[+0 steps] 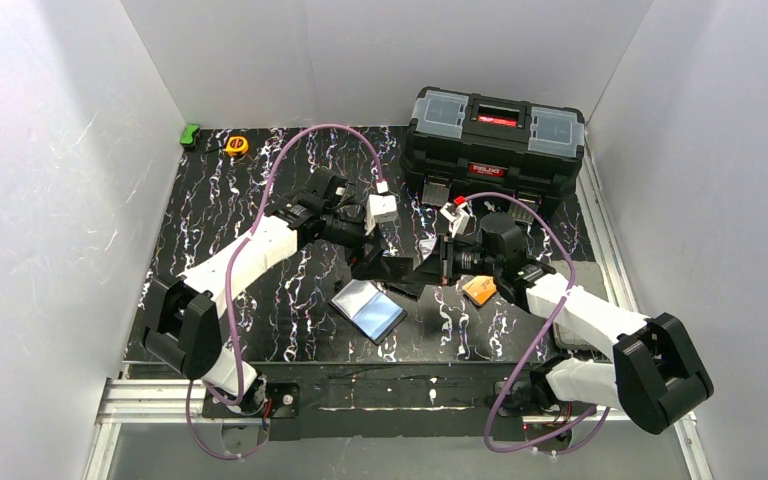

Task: Put the credit cards into the card holder
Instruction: Pick up the credit card from the center of the board.

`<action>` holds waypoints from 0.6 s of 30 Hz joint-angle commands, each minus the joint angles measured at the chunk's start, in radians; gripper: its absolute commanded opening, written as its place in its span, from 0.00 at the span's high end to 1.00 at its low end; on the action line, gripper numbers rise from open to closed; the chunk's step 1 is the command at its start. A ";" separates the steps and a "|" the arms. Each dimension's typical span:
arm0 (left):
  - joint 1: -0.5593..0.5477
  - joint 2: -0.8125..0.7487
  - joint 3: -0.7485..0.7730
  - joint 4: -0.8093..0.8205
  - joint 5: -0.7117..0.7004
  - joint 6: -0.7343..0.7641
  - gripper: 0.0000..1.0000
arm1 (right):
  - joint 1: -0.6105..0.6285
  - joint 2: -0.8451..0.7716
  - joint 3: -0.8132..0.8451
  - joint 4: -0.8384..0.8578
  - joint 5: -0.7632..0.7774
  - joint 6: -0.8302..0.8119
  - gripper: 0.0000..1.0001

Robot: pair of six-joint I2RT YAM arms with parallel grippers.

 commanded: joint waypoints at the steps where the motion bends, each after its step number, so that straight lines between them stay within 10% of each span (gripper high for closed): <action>1: 0.002 -0.007 0.031 -0.109 0.122 0.042 0.19 | 0.025 0.006 0.080 -0.059 -0.121 -0.090 0.95; 8: 0.003 -0.016 0.038 -0.186 0.173 0.068 0.26 | 0.066 0.036 0.153 -0.149 -0.152 -0.173 0.94; 18: 0.005 0.027 0.103 -0.409 0.248 0.165 0.70 | 0.085 0.023 0.231 -0.306 -0.119 -0.296 0.93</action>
